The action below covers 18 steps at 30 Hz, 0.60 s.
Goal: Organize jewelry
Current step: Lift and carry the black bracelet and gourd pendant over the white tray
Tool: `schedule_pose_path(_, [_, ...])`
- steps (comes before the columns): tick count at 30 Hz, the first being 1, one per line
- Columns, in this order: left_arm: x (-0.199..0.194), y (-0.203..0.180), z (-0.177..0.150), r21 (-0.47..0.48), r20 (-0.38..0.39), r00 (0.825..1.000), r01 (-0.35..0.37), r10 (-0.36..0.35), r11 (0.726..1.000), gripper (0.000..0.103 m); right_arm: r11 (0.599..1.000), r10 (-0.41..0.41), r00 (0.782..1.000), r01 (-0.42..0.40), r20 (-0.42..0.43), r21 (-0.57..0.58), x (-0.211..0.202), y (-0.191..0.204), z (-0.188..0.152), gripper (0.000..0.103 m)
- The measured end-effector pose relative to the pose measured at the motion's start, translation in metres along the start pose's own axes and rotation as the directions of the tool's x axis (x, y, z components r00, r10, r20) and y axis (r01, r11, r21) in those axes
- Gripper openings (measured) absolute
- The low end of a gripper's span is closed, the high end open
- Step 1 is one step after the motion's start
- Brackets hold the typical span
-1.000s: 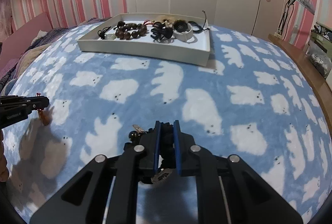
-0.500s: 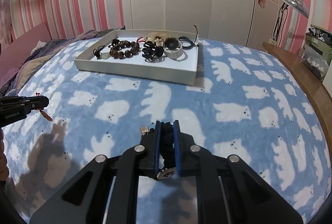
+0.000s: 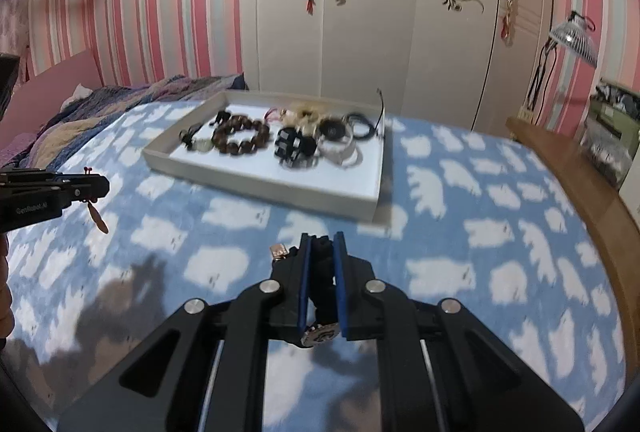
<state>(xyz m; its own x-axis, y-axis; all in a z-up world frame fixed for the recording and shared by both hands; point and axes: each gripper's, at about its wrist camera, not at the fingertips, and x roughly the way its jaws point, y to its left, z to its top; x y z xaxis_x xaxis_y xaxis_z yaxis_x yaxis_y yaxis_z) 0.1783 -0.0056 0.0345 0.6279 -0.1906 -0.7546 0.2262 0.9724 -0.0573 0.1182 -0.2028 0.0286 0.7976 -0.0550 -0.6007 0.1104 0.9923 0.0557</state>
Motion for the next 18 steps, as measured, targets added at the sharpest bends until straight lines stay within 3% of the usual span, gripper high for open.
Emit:
schedule_pose_path(2, [0.005, -0.001, 0.012, -0.005, 0.001, 1.0, 0.016, -0.016, 1.0, 0.008, 1.0, -0.004, 1.0, 0.004, 0.012, 0.007, 0.006, -0.003, 0.012, 0.011])
schedule_pose_path(9, [0.037, -0.016, 0.061, 0.018, 0.042, 0.999, -0.025, 0.024, 1.0, 0.008, 1.0, -0.024, 0.998, 0.024, 0.065, 0.004, 0.034, -0.002, 0.062, 0.011])
schedule_pose_path(18, [0.114, -0.022, 0.109, 0.012, -0.008, 0.999, -0.037, 0.037, 0.999, 0.008, 0.998, 0.0, 1.0, 0.0, -0.01, 0.063, 0.106, -0.008, 0.099, 0.011])
